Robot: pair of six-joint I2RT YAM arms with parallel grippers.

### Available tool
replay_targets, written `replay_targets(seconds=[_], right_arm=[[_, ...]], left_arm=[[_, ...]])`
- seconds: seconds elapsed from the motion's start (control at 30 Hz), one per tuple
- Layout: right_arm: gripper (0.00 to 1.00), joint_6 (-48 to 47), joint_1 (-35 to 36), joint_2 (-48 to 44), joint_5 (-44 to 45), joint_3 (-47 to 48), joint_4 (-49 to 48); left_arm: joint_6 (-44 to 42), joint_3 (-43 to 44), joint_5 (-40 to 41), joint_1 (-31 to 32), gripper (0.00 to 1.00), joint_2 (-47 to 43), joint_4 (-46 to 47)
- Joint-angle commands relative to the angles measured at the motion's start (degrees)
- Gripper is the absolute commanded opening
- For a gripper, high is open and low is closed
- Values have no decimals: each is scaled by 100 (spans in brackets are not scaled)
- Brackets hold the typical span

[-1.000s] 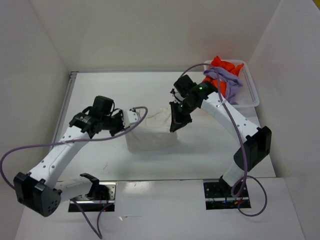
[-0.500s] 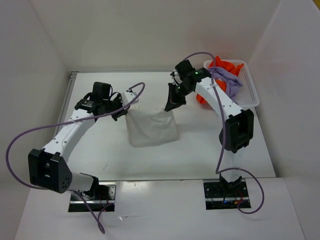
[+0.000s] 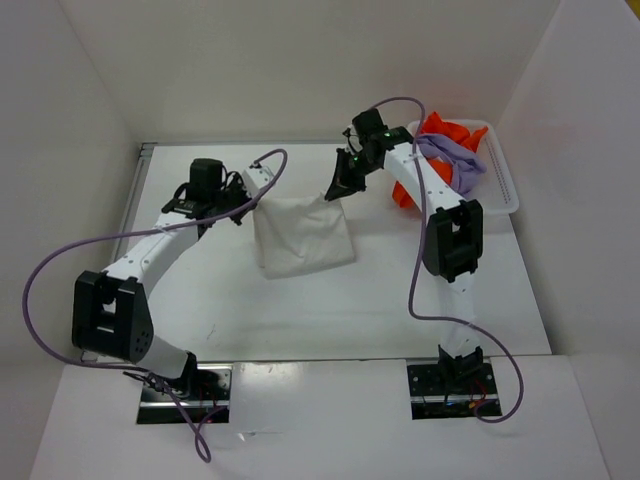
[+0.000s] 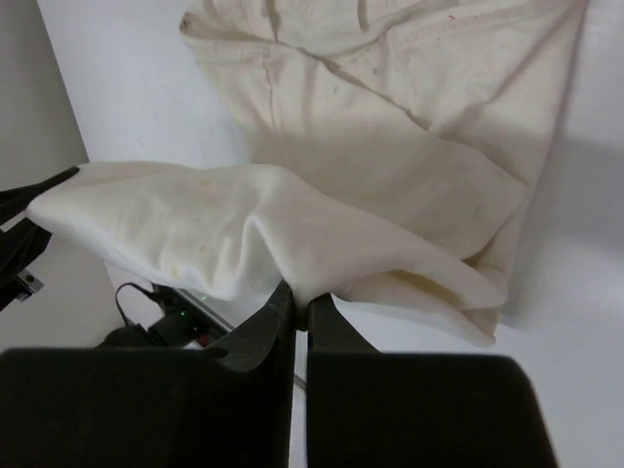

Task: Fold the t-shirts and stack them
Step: Fold the long partially folded tshirt into a neat square

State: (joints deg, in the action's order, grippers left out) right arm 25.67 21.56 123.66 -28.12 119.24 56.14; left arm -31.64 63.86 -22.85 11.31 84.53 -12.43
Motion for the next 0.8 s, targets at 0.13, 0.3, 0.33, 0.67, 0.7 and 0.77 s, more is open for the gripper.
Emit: replay_targets(seconds=[0.13, 0.3, 0.33, 0.67, 0.7, 0.77], right_arm=[[0, 324, -222, 606, -36, 644, -586], [17, 325, -275, 1335, -158, 1486, -614], [19, 325, -275, 1511, -107, 1749, -543], [51, 168, -548, 3682, 463, 5780, 809], [51, 45, -365, 3283, 761, 5551, 967], [54, -264, -188, 3279, 1816, 5910, 1302]], left_arm=[[202, -180, 246, -24, 4, 441, 1444], [255, -180, 623, -24, 9, 818, 1795], [255, -241, 702, -24, 11, 880, 1857], [368, -121, 1705, -339, 62, 1338, 2114], [517, -6, 1705, -418, 74, 1338, 1817], [649, 284, 1705, -419, 83, 1277, 1447]])
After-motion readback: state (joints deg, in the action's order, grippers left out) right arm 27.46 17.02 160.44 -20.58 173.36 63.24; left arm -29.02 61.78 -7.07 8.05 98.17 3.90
